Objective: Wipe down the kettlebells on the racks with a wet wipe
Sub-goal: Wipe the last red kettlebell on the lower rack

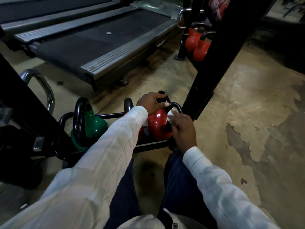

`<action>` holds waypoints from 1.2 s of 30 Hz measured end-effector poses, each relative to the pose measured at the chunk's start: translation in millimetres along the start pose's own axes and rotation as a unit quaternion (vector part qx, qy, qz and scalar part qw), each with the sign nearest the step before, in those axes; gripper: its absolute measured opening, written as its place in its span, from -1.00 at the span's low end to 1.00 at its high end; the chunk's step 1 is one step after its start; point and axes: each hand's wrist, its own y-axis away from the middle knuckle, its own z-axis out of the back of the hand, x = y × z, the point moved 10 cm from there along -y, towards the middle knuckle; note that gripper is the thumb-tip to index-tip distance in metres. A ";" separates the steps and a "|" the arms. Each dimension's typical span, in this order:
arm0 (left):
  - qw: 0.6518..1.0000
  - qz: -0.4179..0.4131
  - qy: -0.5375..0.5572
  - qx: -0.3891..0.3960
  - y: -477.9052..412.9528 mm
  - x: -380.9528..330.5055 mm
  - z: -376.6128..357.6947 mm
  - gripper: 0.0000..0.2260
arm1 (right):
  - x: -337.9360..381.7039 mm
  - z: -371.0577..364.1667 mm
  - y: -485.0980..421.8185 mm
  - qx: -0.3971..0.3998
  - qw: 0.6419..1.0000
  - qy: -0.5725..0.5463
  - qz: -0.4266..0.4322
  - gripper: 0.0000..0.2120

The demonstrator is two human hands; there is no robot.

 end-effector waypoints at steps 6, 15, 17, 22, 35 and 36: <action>1.000 -0.007 -0.004 0.003 0.8 -1.7 -0.4 -0.53 | 26.8 -60.3 -0.3 0.220 0.843 0.407 0.274 -0.64; 1.000 0.003 0.022 0.005 -1.3 -0.8 -0.5 -0.52 | 20.8 -28.7 -4.0 0.120 0.895 0.306 0.300 -0.70; 0.999 0.006 0.031 0.005 -0.9 -0.3 -1.0 -0.52 | 5.2 -6.2 -19.0 0.070 0.974 0.144 0.161 -0.72; 1.000 0.004 0.029 0.004 -0.1 -0.2 0.3 -0.47 | -55.9 -30.5 -23.8 0.083 0.911 -0.296 -0.274 -0.87; 0.986 0.016 0.156 -0.050 17.4 0.2 -12.7 -0.47 | -76.8 -34.5 -4.8 0.226 0.896 -0.305 -0.231 -0.69; 0.983 0.022 0.173 -0.058 19.1 1.7 -16.0 -0.47 | -78.6 -36.3 -8.4 0.234 0.899 -0.293 -0.226 -0.70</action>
